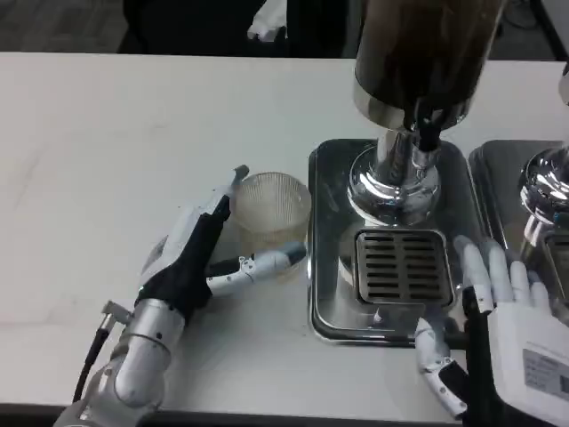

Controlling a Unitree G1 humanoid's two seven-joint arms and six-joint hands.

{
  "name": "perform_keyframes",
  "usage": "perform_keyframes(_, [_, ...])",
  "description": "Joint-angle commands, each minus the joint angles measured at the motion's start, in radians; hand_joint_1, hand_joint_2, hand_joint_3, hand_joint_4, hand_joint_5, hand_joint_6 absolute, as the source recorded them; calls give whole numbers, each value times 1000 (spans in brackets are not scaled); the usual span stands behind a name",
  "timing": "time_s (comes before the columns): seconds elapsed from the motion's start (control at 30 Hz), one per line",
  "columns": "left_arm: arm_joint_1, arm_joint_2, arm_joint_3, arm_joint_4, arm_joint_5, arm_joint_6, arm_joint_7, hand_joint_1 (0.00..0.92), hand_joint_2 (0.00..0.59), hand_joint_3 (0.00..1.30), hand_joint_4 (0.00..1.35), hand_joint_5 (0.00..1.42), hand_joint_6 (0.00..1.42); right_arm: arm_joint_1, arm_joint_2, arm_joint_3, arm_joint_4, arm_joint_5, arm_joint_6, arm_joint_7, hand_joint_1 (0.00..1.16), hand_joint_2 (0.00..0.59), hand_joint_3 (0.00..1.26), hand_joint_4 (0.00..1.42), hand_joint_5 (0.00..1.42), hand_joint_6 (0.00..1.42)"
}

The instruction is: Grasp the cup under the faucet to collect the drink, then remove the cup.

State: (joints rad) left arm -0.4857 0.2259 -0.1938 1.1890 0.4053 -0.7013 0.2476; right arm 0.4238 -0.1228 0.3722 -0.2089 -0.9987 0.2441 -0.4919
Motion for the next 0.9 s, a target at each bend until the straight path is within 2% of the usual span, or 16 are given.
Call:
perform_keyframes(0.03, [-18, -21, -15, 26, 5, 0, 12, 412, 42, 0, 0, 0, 0, 21, 9, 10, -29, -21, 13, -16, 219, 554, 64, 0, 0, 0])
perform_keyframes(0.3, [-13, -58, 16, 34, -45, -12, 10, 412, 41, 0, 0, 9, 0, 55, 19, 14, -55, -36, 26, -14, 219, 554, 64, 0, 0, 0])
perform_keyframes(0.6, [-19, -62, 12, 39, -36, -9, 39, 406, 38, 0, 0, 64, 33, 80, 28, 17, -72, -41, 28, -5, 231, 546, 64, 0, 0, 14])
perform_keyframes(0.77, [-25, -62, -9, 52, -17, 6, 38, 457, 41, 0, 0, 108, 62, 89, 34, 25, -76, -46, 31, -8, 238, 544, 64, 0, 0, 28])
perform_keyframes(0.9, [-46, -63, -16, 63, -15, 19, 18, 557, 51, 0, 0, 166, 139, 93, 37, 25, -77, -46, 33, -11, 238, 536, 64, 0, 0, 41])
